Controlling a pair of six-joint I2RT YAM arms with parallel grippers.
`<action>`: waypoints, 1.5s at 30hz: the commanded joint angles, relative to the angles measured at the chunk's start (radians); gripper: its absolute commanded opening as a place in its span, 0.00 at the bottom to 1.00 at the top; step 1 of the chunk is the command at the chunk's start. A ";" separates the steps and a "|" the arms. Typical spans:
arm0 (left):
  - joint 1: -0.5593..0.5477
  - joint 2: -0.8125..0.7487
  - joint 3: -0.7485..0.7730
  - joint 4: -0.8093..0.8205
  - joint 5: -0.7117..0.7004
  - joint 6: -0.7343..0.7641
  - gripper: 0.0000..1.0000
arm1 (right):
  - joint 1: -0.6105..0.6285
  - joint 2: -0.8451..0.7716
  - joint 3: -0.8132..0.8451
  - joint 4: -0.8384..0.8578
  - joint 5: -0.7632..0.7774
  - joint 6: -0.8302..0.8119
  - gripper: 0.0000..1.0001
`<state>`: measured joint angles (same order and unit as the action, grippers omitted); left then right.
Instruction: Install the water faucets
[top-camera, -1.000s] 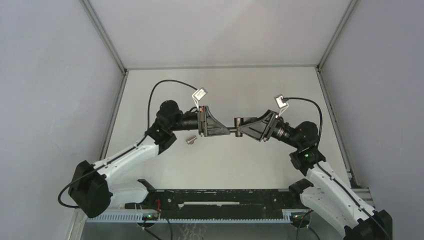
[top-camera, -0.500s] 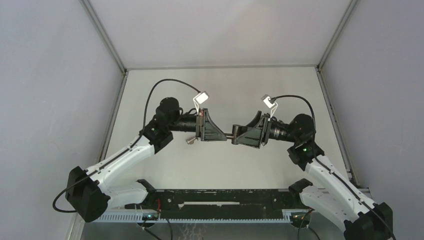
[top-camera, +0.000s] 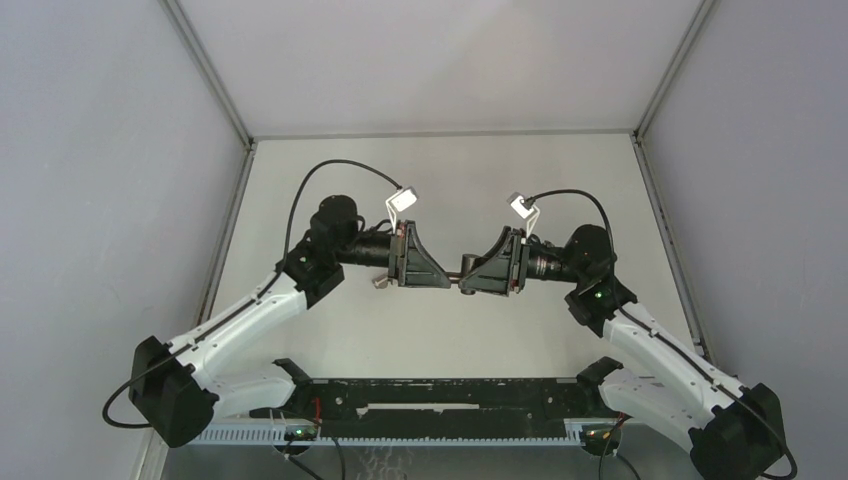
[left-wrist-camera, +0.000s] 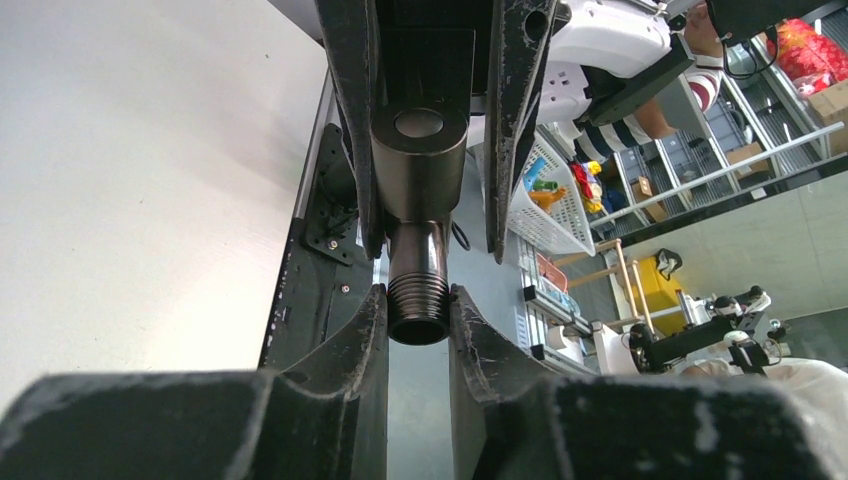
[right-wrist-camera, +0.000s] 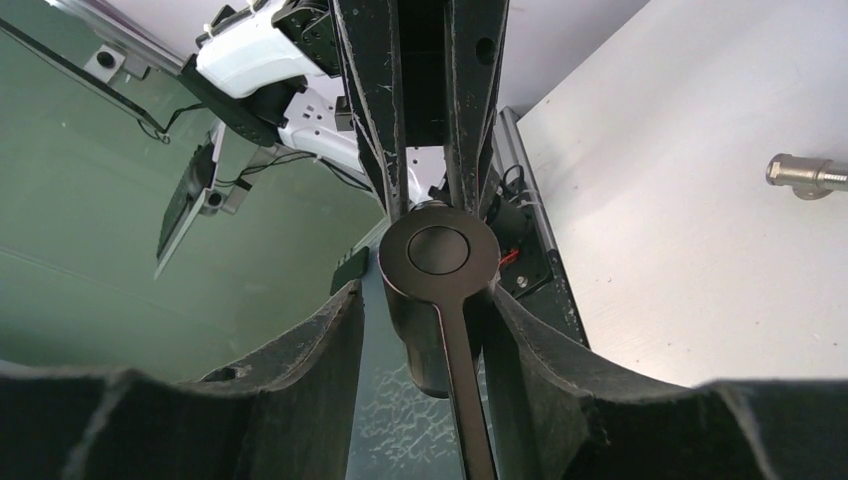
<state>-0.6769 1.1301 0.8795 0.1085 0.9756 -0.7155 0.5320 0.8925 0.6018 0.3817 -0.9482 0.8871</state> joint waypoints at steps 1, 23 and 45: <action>-0.009 -0.025 0.087 0.055 0.008 0.024 0.00 | 0.028 0.011 0.068 0.013 -0.019 -0.051 0.53; 0.069 -0.038 0.225 -0.362 -0.120 0.247 0.76 | -0.021 -0.116 0.072 -0.230 0.198 -0.171 0.00; 0.074 0.457 0.324 -0.889 -1.071 0.530 0.79 | -0.085 -0.310 0.057 -0.504 0.656 -0.257 0.00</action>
<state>-0.5995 1.5578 1.1744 -0.7727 -0.0669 -0.2440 0.4492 0.5926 0.6315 -0.1570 -0.3367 0.6479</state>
